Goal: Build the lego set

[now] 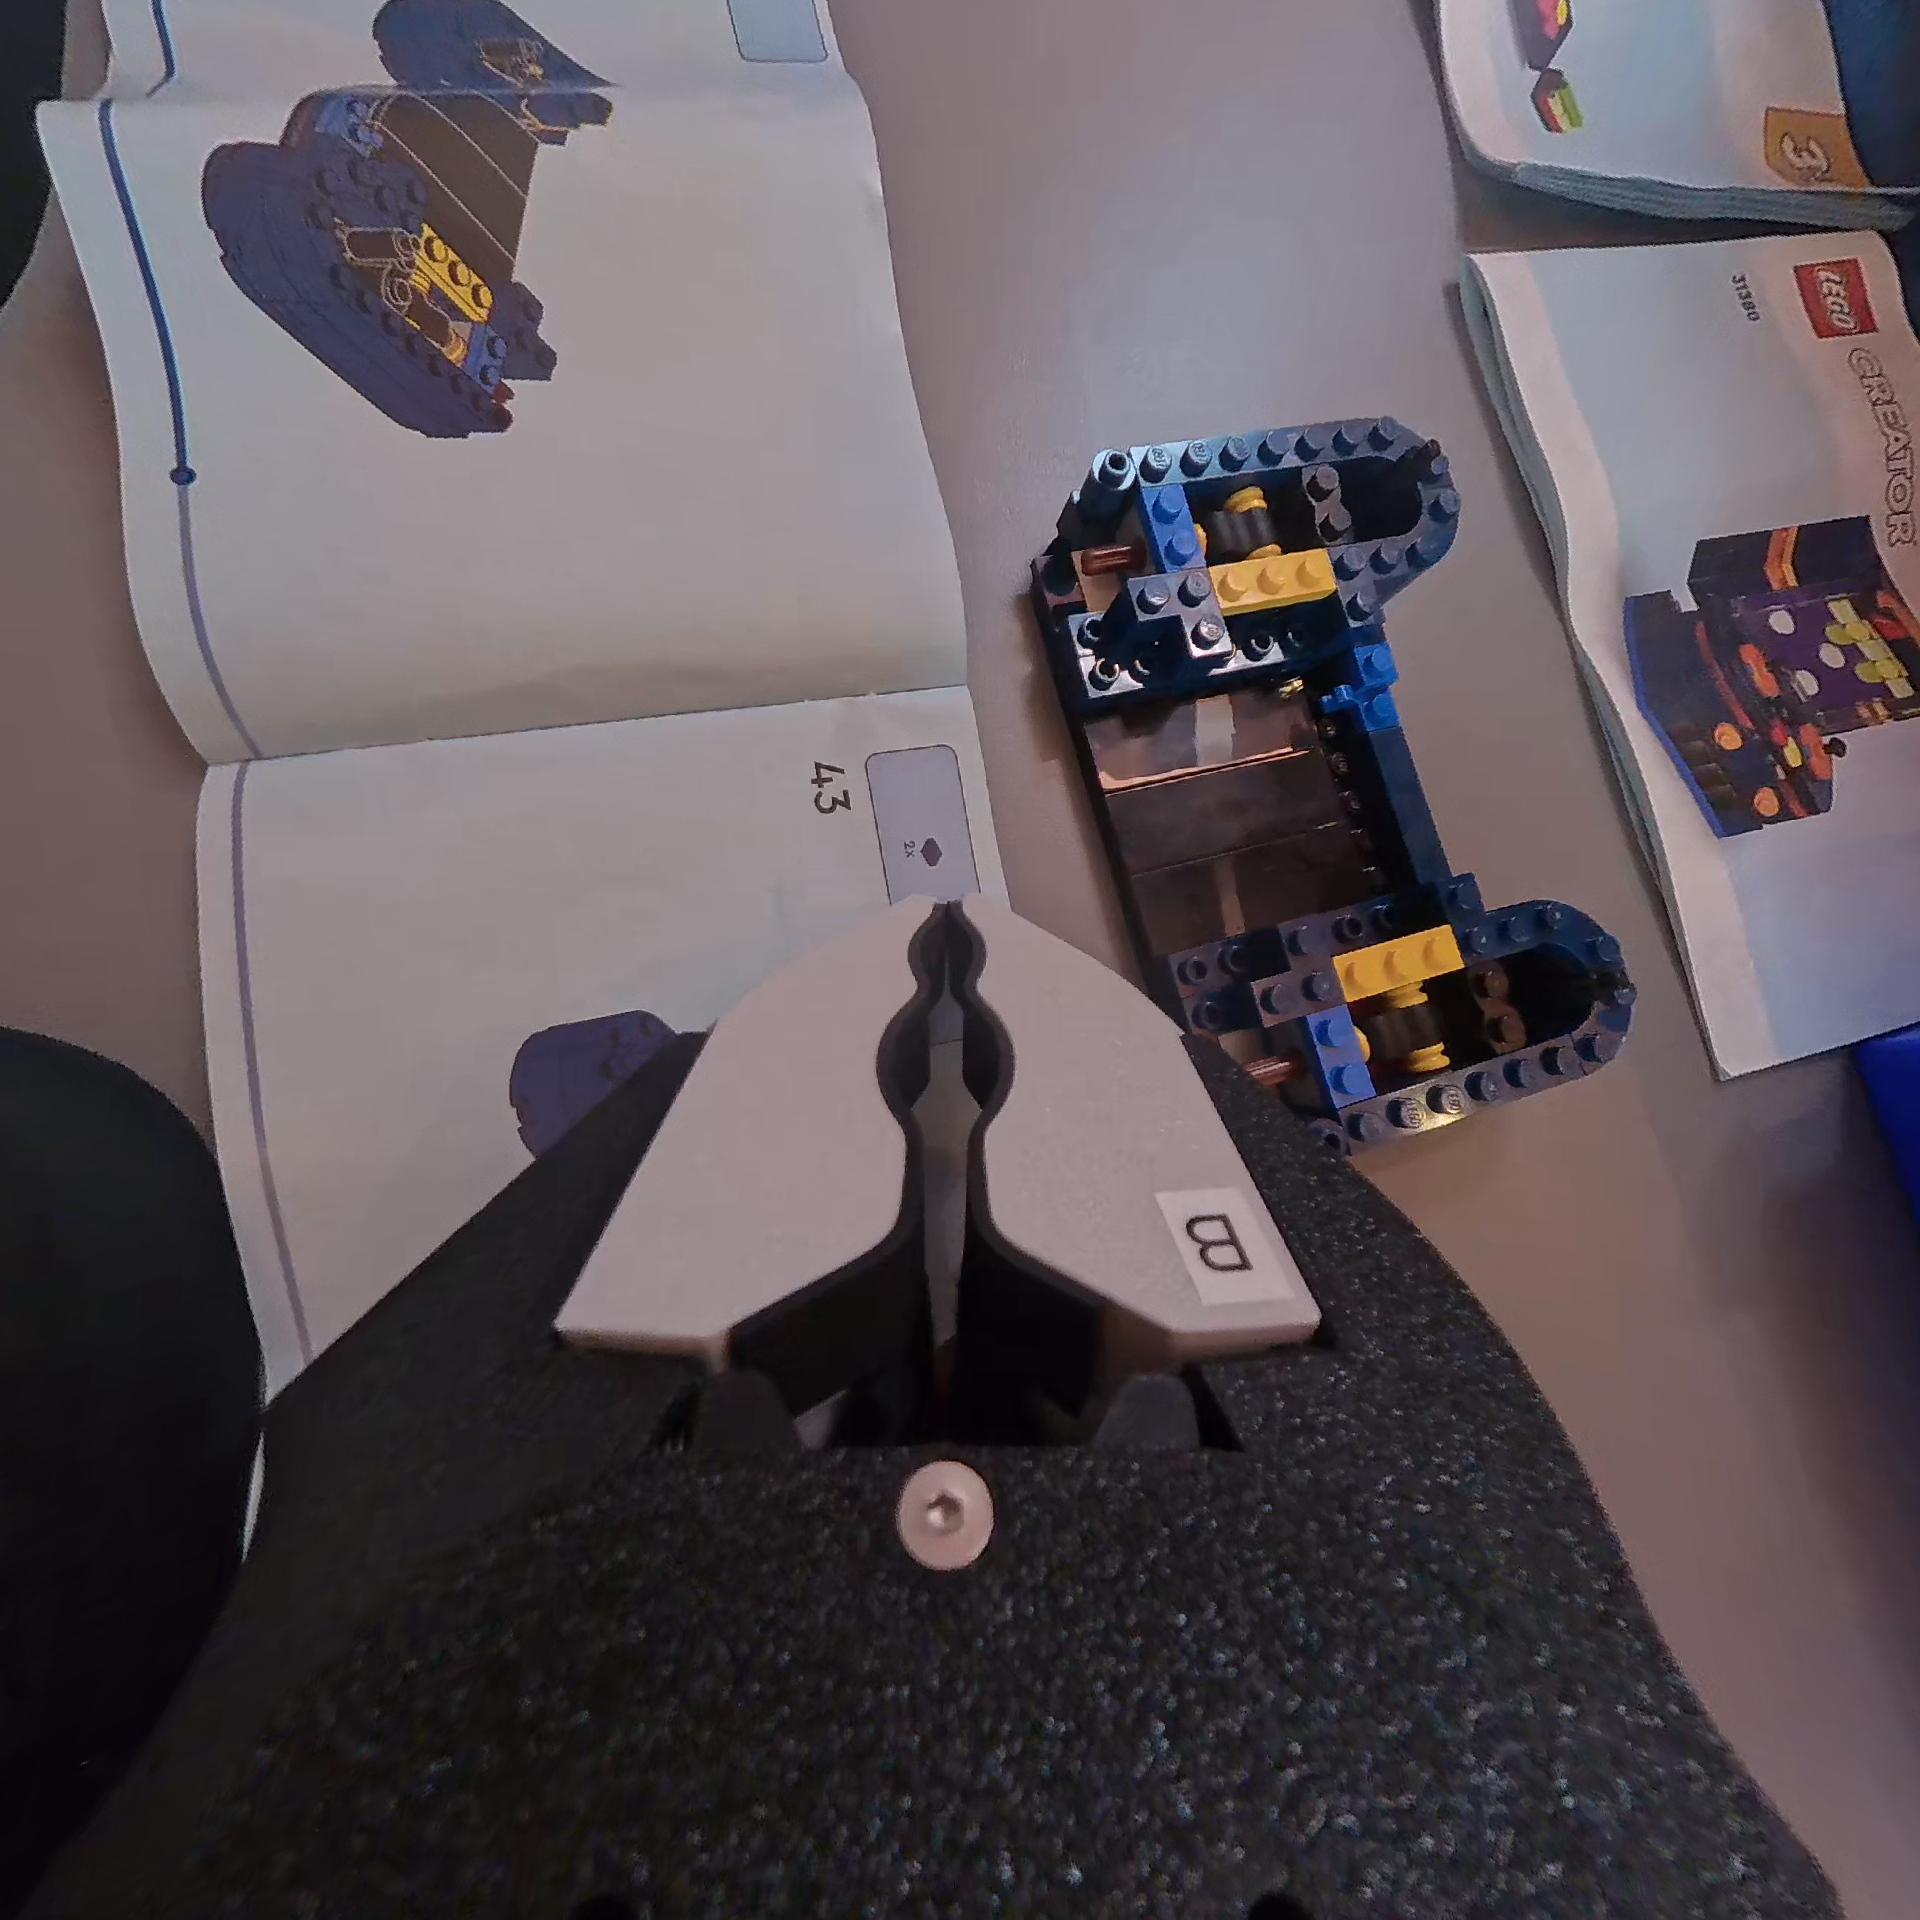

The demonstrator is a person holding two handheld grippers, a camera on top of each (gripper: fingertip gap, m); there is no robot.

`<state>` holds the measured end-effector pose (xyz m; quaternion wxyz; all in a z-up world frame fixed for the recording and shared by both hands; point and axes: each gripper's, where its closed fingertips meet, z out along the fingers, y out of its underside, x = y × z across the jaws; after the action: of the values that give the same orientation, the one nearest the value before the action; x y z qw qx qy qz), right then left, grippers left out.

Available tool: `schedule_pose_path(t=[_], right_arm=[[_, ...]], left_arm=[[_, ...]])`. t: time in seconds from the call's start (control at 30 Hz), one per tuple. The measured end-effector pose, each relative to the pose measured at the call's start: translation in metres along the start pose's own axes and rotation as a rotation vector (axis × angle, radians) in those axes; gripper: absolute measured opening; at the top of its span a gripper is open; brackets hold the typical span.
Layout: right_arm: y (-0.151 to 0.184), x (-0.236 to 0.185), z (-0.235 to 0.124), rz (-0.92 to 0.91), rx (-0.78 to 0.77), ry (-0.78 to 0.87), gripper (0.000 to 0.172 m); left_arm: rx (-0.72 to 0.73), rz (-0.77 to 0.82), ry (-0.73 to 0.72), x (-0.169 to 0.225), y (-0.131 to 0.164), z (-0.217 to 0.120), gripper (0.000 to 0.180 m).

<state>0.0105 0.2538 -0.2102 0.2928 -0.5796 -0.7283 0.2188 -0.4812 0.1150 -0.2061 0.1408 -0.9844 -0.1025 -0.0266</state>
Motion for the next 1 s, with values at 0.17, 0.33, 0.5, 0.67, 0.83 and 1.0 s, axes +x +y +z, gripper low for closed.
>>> schedule_pose_path(t=[0.17,0.33,0.5,0.67,0.83,1.0], right_arm=[[0.000,0.000,0.000,0.000,0.001,0.003,0.000],[0.000,0.001,0.001,0.009,0.006,0.000,0.000],[0.000,0.001,0.000,-0.002,-0.002,0.010,0.000],[0.000,0.001,0.000,-0.021,-0.016,0.023,0.000],[0.000,0.001,0.000,-0.026,-0.021,0.026,0.000],[0.000,0.001,0.000,-0.034,-0.027,0.031,0.000]], left_arm=[[0.143,0.032,-0.038,0.017,-0.015,-0.041,0.008],[0.413,0.402,0.081,0.150,-0.038,-0.124,0.007],[0.097,0.815,0.167,0.268,0.008,-0.067,0.007],[-0.120,0.893,0.094,0.279,0.024,0.015,0.007],[-0.116,0.782,0.153,0.271,0.013,0.022,0.007],[-0.148,0.783,0.188,0.273,0.021,0.025,0.008]])
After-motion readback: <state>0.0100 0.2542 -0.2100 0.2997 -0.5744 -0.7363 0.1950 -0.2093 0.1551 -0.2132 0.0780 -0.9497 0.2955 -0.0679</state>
